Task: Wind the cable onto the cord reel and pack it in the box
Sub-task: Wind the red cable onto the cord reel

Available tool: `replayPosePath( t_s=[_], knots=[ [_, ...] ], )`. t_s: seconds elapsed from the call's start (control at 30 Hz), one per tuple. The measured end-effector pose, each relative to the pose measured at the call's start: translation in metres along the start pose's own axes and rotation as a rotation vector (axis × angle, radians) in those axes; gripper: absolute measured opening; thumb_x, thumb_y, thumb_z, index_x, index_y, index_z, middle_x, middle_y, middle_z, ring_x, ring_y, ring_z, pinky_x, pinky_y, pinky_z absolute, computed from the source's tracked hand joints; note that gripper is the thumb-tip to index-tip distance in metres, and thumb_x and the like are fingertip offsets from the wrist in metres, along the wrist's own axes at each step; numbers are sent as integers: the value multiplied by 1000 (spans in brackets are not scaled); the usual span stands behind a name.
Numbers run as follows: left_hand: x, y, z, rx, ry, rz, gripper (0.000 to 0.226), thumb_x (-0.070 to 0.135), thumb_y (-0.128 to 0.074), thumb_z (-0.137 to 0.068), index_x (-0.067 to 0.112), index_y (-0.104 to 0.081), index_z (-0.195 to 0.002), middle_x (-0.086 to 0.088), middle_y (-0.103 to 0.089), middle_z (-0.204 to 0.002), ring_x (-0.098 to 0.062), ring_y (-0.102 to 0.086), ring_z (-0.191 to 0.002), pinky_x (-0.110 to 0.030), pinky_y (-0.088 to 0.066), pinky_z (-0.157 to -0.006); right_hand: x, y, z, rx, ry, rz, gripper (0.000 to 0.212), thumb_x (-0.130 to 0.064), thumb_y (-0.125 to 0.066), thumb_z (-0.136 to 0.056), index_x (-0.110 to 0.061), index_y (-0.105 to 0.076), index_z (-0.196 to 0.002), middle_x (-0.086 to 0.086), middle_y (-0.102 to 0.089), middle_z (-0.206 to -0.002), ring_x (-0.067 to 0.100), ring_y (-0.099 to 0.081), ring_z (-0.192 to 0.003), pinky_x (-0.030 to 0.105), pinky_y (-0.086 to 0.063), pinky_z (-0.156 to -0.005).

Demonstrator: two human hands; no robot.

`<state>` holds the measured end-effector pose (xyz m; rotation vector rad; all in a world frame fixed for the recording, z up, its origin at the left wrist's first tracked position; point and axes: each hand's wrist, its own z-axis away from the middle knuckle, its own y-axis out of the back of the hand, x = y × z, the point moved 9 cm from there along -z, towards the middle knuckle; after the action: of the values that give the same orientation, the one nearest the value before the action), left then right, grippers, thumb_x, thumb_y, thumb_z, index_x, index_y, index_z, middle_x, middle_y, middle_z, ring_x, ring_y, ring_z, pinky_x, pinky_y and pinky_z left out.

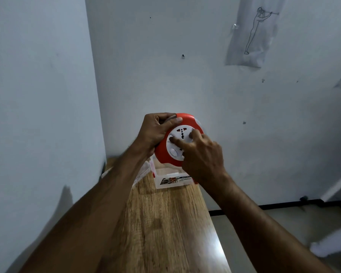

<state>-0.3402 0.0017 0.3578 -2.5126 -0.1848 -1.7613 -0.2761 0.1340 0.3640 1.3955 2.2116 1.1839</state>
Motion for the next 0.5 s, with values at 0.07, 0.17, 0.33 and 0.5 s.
replayPosePath(
  t_s=[0.07,0.17,0.33,0.5],
  knots=[
    [0,3,-1,23,-3,13,29,32,-75,-90,20,-75,-116,8,-78,-99,-10,-77,-83,-22,-62,-70,8,8,-3,100,-71,-82,67,-41,-88,-69,-21,-67,-130,16,-75,-90,32,-72,-70,39,-60,-63],
    [-2,4,0,56,-1,62,25,33,-74,-90,22,-76,-112,4,-79,-102,-16,-77,-88,-31,-64,-77,18,14,-5,210,-249,-302,61,-48,-80,-76,-13,-69,-125,10,-78,-97,25,-75,-75,35,-62,-73],
    [1,3,1,71,-30,36,29,33,-74,-91,19,-75,-116,6,-79,-103,-15,-77,-86,-27,-64,-74,28,3,2,232,-516,-521,60,-49,-83,-75,-15,-67,-122,4,-75,-111,20,-73,-93,29,-58,-85],
    [-2,7,3,75,-22,5,27,34,-73,-91,22,-75,-114,13,-78,-97,-10,-77,-82,-25,-63,-71,25,-1,4,253,-509,-564,62,-51,-84,-75,-16,-68,-124,5,-76,-113,20,-74,-93,35,-62,-86]
  ],
)
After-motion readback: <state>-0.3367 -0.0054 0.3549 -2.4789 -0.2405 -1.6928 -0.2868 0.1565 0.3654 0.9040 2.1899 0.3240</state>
